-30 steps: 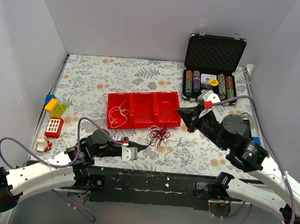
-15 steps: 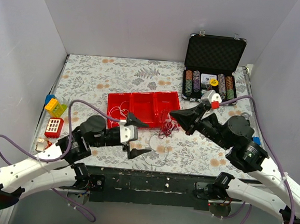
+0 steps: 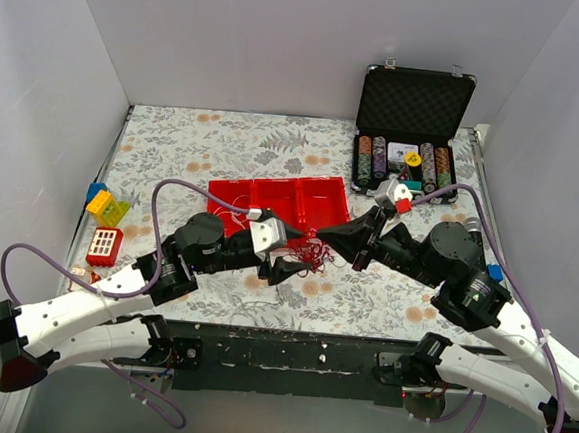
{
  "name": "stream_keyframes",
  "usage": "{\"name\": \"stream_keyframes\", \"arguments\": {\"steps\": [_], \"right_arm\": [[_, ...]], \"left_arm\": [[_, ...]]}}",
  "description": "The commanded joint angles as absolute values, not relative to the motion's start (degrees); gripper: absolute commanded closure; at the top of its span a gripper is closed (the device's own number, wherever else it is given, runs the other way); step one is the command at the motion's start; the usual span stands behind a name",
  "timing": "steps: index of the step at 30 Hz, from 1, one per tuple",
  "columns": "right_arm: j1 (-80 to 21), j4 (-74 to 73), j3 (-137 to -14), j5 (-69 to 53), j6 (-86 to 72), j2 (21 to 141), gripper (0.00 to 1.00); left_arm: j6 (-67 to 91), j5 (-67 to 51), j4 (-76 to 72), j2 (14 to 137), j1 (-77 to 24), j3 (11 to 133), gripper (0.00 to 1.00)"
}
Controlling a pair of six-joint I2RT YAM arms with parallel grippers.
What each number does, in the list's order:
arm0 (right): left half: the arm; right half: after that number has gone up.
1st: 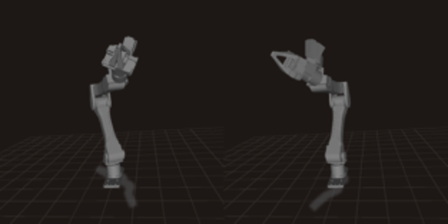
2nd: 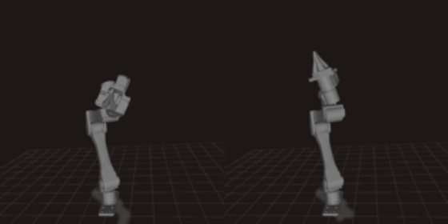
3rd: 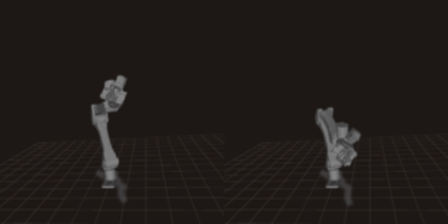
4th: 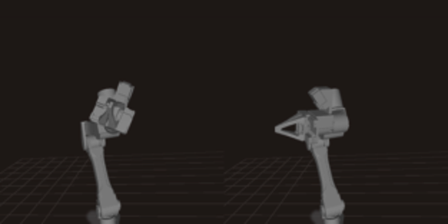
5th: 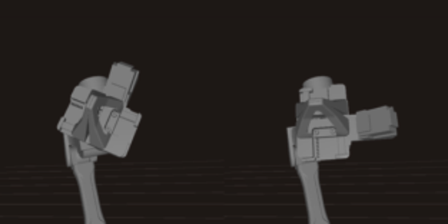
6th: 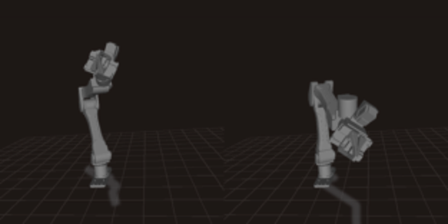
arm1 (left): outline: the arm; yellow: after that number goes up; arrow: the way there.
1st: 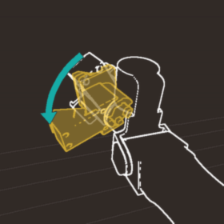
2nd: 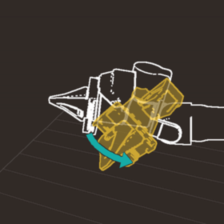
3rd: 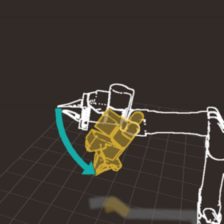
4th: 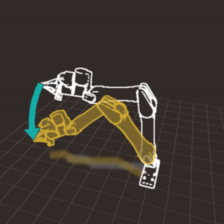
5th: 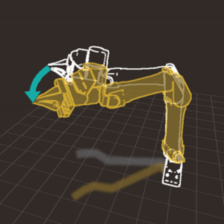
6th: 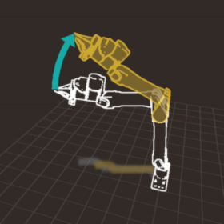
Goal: Untangle the cables
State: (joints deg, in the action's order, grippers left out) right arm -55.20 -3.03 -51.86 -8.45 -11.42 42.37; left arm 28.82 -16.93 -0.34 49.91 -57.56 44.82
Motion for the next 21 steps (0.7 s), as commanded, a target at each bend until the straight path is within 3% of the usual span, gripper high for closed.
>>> {"name": "stream_keyframes", "arguments": {"steps": [1,3,5,13,15,19,21], "right_arm": [[-55.37,0.09,-51.95,-11.95,-12.74,41.84,0.99],[-55.37,0.09,-51.24,-12.13,-12.74,41.4,0.99],[-55.37,-1.48,-50.45,-12.13,-12.83,40.96,0.99],[-55.37,-1.5,-48.34,-12.39,-13.18,40.34,0.99],[-55.37,-0.88,-47.99,-12.57,-13.27,40.25,0.99],[-55.37,-0.79,-47.38,-12.92,-13.45,40.08,0.99],[-55.37,-1.92,-46.5,-12.75,-13.62,39.47,0.93]], "left_arm": [[28.57,-16.44,-5.27,51.24,-57.92,45.09,0.5],[28.3,-16.17,-5.71,51.5,-57.92,45.44,0.6],[28.04,-16.61,-5.28,51.59,-57.83,45.88,0.63],[29.27,-20.39,-2.29,51.15,-57.83,47.64,0.64],[29.18,-20.65,-2.11,51.5,-57.83,47.55,0.72],[29.18,-20.13,-2.2,52.03,-57.83,48.16,0.99],[28.92,-19.16,-2.37,52.29,-57.83,48.69,1.0]]}}
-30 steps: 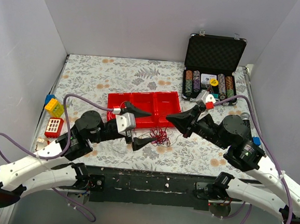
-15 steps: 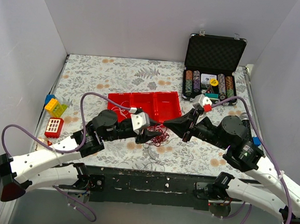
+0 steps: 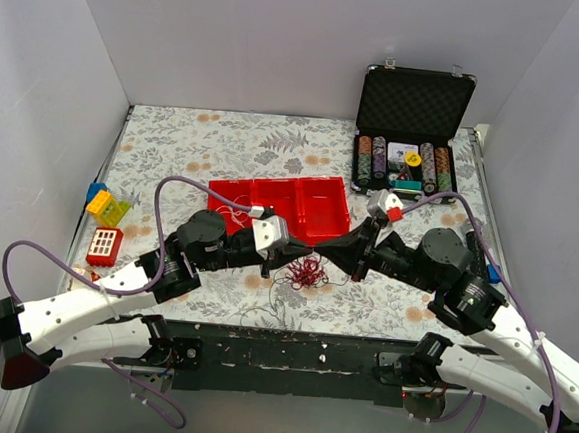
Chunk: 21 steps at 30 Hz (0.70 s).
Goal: Untangle the cables
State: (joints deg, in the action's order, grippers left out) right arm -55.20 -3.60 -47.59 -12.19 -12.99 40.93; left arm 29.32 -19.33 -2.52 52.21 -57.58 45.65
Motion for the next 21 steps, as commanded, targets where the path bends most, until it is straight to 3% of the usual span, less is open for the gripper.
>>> {"name": "stream_keyframes", "arguments": {"steps": [1,6,8,13,21], "right_arm": [[-55.37,-2.63,-45.62,-12.05,-13.88,38.85,0.85],[-55.37,-1.15,-39.74,-9.67,-15.55,34.9,0.45],[-55.37,1.12,-38.41,-8.88,-15.82,33.76,0.39],[-55.46,6.14,-38.05,-6.86,-14.42,33.13,0.35],[-55.46,13.71,-37.97,-3.34,-12.31,32.43,0.38]], "left_arm": [[28.39,-18.55,-2.55,52.56,-57.83,49.21,1.0],[26.98,-16.35,-2.99,53.87,-57.83,53.07,1.0],[27.33,-16.43,-2.81,54.31,-57.83,54.4,1.0],[28.91,-17.84,-1.5,55.19,-57.83,56.16,1.0],[29.53,-18.63,-0.62,56.25,-57.83,57.22,1.0]]}}
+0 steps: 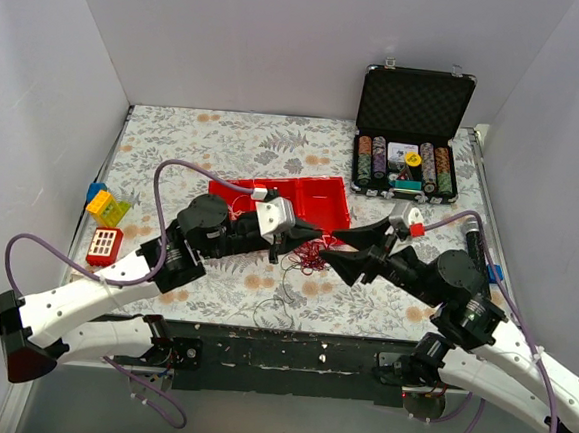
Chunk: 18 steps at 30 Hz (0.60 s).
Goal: Untangle the cables
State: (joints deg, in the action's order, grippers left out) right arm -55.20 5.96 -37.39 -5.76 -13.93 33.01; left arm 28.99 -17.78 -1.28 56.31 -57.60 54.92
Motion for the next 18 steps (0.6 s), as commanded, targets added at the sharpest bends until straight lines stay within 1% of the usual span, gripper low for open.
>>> {"name": "stream_keyframes", "arguments": {"steps": [1,5,7,10,12,16,18], "right_arm": [[-55.37,13.97,-37.88,-3.08,-12.3,32.87,0.39],[-55.46,13.36,-37.97,-0.54,-10.64,35.59,0.46],[-55.46,13.01,-37.97,2.17,-9.59,37.17,0.47],[-56.07,15.02,-37.0,5.78,-8.09,39.46,0.47],[-56.86,15.99,-36.74,10.26,-7.39,40.86,0.47],[-61.51,23.01,-34.55,21.6,-4.05,42.53,0.45],[-63.98,26.79,-34.28,24.86,-2.73,44.55,0.44]], "left_arm": [[29.62,-18.81,-0.62,56.34,-57.83,57.22,1.0],[30.58,-19.42,-0.7,56.51,-57.83,58.35,1.0],[31.72,-20.21,-0.44,56.6,-57.83,59.58,1.0],[34.18,-21.35,-0.35,57.21,-57.83,61.69,1.0],[35.94,-22.06,-0.35,57.57,-57.75,63.19,1.0],[40.68,-23.99,-0.35,58.53,-57.83,65.3,1.0],[43.32,-24.78,-0.35,59.06,-57.83,66.27,1.0]]}}
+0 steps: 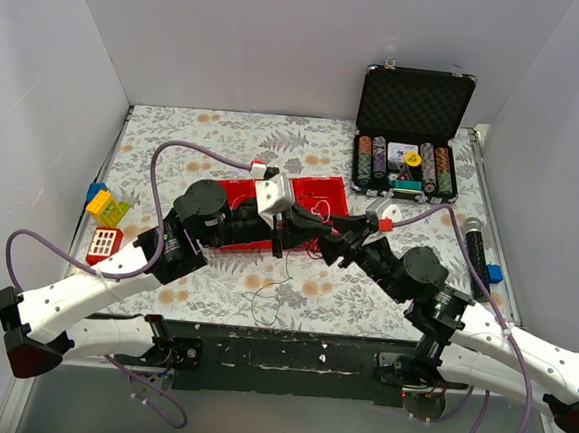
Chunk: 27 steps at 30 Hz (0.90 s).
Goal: Untangle the cables
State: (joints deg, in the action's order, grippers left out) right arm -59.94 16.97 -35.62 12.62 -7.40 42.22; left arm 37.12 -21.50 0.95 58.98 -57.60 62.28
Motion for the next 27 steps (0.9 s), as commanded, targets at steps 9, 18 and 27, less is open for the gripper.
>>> {"name": "stream_keyframes", "arguments": {"steps": [9,18,27], "right_arm": [[-74.53,43.13,-33.23,44.2,6.14,51.15,0.4],[-75.67,45.72,-33.14,49.04,10.11,59.05,0.43],[-75.67,29.81,-22.25,48.43,-9.83,54.94,0.62]], "left_arm": [[50.7,-25.58,-1.49,60.99,-57.83,68.11,1.0],[53.44,-26.46,-1.93,63.02,-57.75,73.82,1.0],[51.59,-25.49,-1.14,64.51,-54.76,87.26,1.0]]}}
